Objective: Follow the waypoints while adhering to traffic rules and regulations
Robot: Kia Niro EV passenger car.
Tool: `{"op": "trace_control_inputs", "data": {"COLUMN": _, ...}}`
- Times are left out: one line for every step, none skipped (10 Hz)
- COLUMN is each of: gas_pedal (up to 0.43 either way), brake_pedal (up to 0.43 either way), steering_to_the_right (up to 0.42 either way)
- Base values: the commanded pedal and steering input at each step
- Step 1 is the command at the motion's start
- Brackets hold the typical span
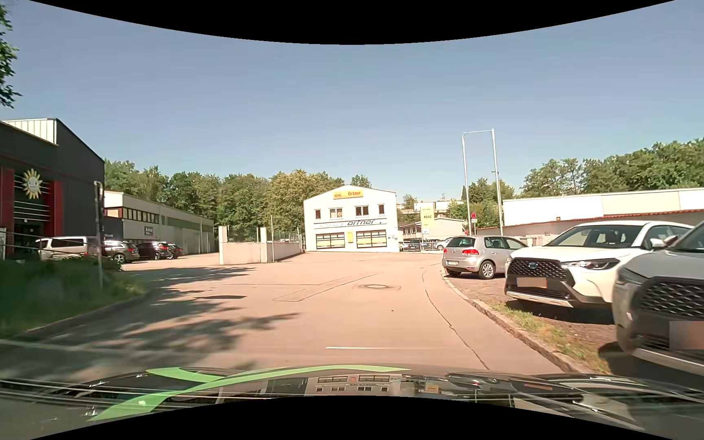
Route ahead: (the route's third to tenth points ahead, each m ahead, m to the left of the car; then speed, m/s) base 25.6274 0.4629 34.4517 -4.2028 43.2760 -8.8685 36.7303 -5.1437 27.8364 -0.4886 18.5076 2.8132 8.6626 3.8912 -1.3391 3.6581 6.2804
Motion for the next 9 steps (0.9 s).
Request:
{"op": "trace_control_inputs", "data": {"gas_pedal": 0.067, "brake_pedal": 0.000, "steering_to_the_right": 0.010}}
{"op": "trace_control_inputs", "data": {"gas_pedal": 0.067, "brake_pedal": 0.000, "steering_to_the_right": 0.011}}
{"op": "trace_control_inputs", "data": {"gas_pedal": 0.067, "brake_pedal": 0.000, "steering_to_the_right": 0.010}}
{"op": "trace_control_inputs", "data": {"gas_pedal": 0.067, "brake_pedal": 0.000, "steering_to_the_right": 0.011}}
{"op": "trace_control_inputs", "data": {"gas_pedal": 0.067, "brake_pedal": 0.000, "steering_to_the_right": 0.010}}
{"op": "trace_control_inputs", "data": {"gas_pedal": 0.067, "brake_pedal": 0.000, "steering_to_the_right": 0.010}}
{"op": "trace_control_inputs", "data": {"gas_pedal": 0.067, "brake_pedal": 0.000, "steering_to_the_right": 0.010}}
{"op": "trace_control_inputs", "data": {"gas_pedal": 0.067, "brake_pedal": 0.000, "steering_to_the_right": 0.011}}
{"op": "trace_control_inputs", "data": {"gas_pedal": 0.079, "brake_pedal": 0.000, "steering_to_the_right": 0.012}}
